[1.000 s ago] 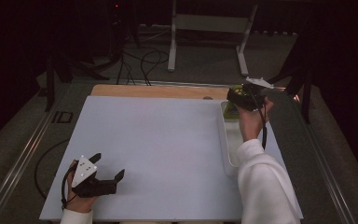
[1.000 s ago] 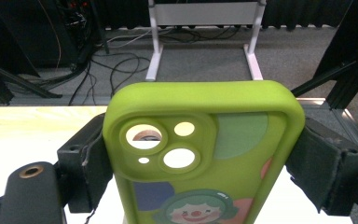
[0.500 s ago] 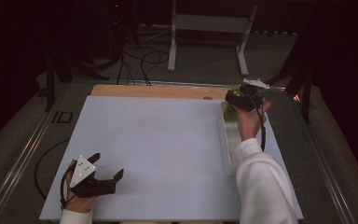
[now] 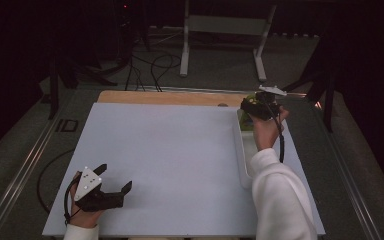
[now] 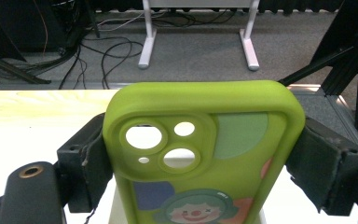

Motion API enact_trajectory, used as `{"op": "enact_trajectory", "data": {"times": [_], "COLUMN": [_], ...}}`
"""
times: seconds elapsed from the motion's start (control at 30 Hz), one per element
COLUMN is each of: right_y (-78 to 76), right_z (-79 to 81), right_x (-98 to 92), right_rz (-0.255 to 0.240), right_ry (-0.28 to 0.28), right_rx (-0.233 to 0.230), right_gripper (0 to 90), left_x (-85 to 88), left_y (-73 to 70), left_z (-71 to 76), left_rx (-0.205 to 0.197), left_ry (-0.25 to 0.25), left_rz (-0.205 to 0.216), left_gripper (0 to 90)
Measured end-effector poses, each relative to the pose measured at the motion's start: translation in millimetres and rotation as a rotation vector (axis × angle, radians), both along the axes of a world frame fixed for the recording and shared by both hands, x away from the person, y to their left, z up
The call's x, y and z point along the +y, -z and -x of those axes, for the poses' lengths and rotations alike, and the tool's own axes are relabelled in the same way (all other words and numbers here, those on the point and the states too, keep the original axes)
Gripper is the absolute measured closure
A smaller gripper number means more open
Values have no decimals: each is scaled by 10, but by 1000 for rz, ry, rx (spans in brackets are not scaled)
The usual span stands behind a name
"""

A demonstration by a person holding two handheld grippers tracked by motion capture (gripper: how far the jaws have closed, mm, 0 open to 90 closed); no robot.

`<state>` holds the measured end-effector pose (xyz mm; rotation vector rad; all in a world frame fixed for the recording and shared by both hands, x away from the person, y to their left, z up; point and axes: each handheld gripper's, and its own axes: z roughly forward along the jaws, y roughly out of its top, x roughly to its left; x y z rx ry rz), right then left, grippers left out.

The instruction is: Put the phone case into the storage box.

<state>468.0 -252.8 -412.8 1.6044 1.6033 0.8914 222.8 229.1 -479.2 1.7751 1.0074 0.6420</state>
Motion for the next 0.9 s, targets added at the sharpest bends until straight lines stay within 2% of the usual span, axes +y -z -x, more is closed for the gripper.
{"op": "enact_trajectory", "data": {"times": [0.9], "right_y": [151], "right_z": [8], "right_x": [-14], "right_rz": [-7], "right_ry": [-2], "right_rx": [25], "right_gripper": [158], "left_x": [-15], "left_y": [13], "left_z": [-5], "left_rx": [5], "left_ry": [5], "left_rz": [-8], "left_gripper": [2]}}
